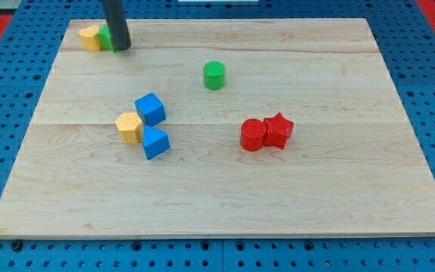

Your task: Move the green circle right to the green star

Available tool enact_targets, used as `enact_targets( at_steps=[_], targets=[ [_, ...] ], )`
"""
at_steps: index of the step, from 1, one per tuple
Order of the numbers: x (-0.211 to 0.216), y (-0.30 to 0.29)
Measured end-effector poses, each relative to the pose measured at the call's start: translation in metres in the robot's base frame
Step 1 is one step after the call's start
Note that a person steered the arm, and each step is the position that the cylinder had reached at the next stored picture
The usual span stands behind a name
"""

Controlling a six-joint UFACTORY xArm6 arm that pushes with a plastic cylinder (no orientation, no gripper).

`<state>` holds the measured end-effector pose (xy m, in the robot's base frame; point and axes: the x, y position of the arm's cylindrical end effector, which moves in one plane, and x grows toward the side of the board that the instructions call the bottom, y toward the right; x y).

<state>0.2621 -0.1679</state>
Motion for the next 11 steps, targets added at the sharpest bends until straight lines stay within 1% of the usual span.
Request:
enact_targets(
  at_steps=[1,2,3,4,5,6,7,8,10,11],
  targets=[
    [-0.026,0.061],
    [-0.039,0.088],
    [-0.037,0.177],
    [-0.004,0.231],
    [0.057,0.258],
    [0.100,0.223],
    [0.094,0.148],
    [0.072,0.116],
    [0.021,0.114],
    [0.018,0.125]
  ],
)
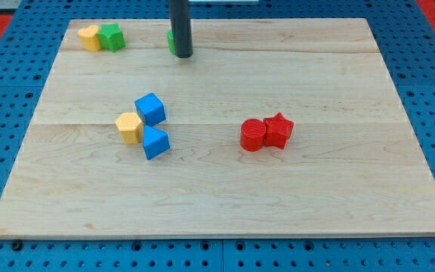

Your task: Move the green circle right to the green star

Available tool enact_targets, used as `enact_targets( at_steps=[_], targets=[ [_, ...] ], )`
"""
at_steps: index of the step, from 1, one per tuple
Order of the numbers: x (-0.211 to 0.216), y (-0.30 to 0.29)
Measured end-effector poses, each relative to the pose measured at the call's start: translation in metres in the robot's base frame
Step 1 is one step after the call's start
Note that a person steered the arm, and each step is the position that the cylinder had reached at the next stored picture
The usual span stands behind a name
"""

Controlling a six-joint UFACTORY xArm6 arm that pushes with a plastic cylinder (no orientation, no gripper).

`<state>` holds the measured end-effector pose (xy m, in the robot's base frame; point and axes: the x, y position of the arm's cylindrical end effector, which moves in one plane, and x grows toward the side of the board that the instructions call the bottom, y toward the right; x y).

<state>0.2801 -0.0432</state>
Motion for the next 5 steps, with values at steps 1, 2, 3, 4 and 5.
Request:
enact_targets(
  at_steps=[1,2,3,4,5],
  targets=[
    [-0.035,0.031],
    [-0.017,-0.014],
    [-0.001,-0.048],
    [-0.016,-0.081],
    [-0.026,-0.071]
  ],
)
